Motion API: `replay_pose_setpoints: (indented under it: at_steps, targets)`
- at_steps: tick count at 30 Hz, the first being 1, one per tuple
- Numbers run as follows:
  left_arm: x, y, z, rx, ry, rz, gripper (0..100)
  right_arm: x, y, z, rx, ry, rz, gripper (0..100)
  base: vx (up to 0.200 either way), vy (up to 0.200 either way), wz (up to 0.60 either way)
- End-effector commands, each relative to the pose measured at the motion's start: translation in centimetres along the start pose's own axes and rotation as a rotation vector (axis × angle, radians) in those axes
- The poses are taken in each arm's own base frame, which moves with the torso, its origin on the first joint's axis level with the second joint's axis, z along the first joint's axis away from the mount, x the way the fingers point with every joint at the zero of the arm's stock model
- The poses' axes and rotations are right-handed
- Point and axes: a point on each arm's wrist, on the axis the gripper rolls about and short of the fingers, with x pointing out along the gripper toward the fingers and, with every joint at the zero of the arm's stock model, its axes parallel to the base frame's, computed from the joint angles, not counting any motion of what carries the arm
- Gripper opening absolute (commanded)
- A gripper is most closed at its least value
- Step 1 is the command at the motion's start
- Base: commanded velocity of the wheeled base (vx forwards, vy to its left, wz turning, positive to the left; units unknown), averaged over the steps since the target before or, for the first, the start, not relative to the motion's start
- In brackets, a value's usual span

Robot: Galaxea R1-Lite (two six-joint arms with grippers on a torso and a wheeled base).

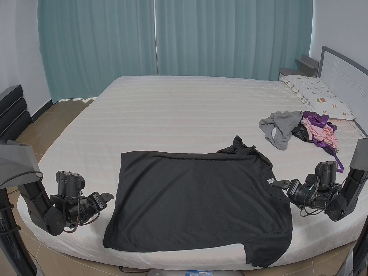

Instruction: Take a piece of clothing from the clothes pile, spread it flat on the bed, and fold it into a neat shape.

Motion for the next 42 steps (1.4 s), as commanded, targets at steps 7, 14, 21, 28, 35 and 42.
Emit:
replay_pose_setpoints:
  at_steps: [7,14,21,28,35,42]
  targets:
    - [-1.0,-1.0,-0.5,0.021,0.004,-0.041,100,4.1,1.6,3.4,-0.026,-0.054,-0.017,100,0.000,0.000,0.00]
    - [-0.9,-1.6,-0.7,-0.059,0.019,-0.064,100,8.4,2.5,5.9,-0.154,-0.071,-0.116,100,0.000,0.000,0.00]
    - [-0.7,-1.6,-0.6,-0.076,0.019,-0.068,100,13.0,2.1,6.8,-0.275,-0.058,-0.176,100,0.000,0.000,0.00]
    - [-0.5,-1.7,-0.3,-0.115,0.040,-0.095,100,15.8,1.9,8.1,-0.397,-0.084,-0.212,100,0.000,0.000,0.00]
    - [-0.5,-1.7,-0.4,-0.122,0.062,-0.108,100,18.4,2.2,9.1,-0.404,-0.108,-0.196,100,0.000,0.000,0.00]
    - [-0.4,-1.7,-0.4,-0.122,0.062,-0.108,100,20.5,2.3,10.1,-0.404,-0.131,-0.181,0,0.000,0.000,0.00]
